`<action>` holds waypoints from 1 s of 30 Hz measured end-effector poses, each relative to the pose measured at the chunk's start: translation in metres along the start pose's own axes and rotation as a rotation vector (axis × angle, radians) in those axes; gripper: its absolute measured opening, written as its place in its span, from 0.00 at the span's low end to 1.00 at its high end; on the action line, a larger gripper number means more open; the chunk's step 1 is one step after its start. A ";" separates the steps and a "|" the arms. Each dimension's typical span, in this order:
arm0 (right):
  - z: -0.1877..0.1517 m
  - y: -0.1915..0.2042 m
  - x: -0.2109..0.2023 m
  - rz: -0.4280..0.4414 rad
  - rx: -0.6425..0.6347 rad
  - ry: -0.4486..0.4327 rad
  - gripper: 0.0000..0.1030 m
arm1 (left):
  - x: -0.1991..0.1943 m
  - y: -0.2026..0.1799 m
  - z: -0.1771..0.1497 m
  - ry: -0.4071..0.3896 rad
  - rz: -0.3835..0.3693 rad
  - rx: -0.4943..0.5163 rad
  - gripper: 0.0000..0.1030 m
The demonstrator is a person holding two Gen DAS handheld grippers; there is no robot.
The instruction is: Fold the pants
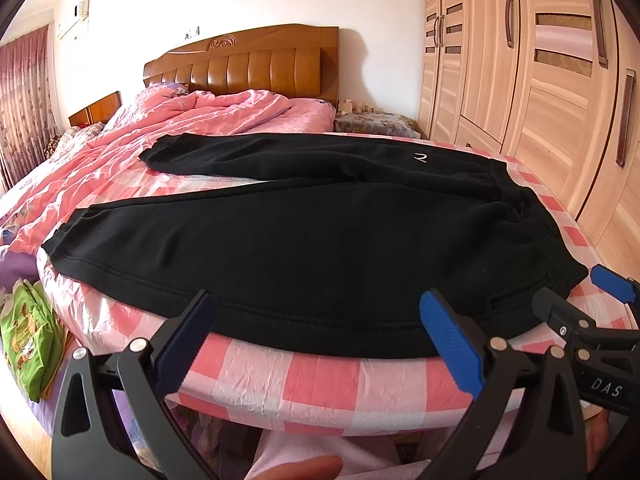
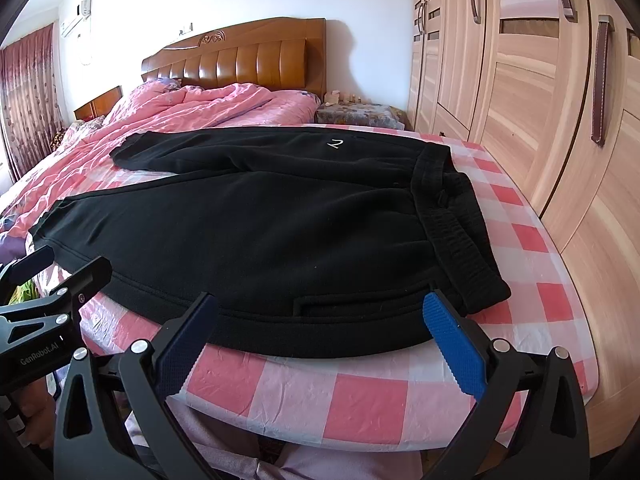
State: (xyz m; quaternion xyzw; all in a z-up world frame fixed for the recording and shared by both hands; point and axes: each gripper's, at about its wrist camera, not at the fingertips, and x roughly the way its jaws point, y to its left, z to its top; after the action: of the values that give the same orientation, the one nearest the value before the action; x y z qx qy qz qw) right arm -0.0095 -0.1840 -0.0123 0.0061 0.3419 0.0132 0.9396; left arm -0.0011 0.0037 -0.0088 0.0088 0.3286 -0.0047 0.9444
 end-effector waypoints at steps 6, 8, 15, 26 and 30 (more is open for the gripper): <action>0.000 -0.001 0.000 0.001 0.002 0.003 0.96 | 0.001 -0.001 0.000 0.006 -0.003 0.005 0.99; 0.000 -0.001 0.001 0.001 0.002 0.003 0.96 | 0.001 -0.001 0.000 0.007 -0.002 0.008 0.99; -0.002 -0.002 0.001 0.001 0.003 0.006 0.96 | 0.002 0.001 0.000 0.013 -0.004 0.008 0.99; -0.005 -0.003 0.004 0.006 0.011 0.012 0.96 | 0.002 -0.001 -0.001 0.015 -0.005 0.016 0.99; -0.006 -0.005 0.003 0.009 0.017 0.016 0.96 | 0.002 -0.001 -0.001 0.016 -0.004 0.017 0.99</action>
State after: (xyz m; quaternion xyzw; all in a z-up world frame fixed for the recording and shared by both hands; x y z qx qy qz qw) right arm -0.0109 -0.1885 -0.0193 0.0153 0.3493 0.0145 0.9368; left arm -0.0001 0.0027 -0.0103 0.0162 0.3361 -0.0095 0.9416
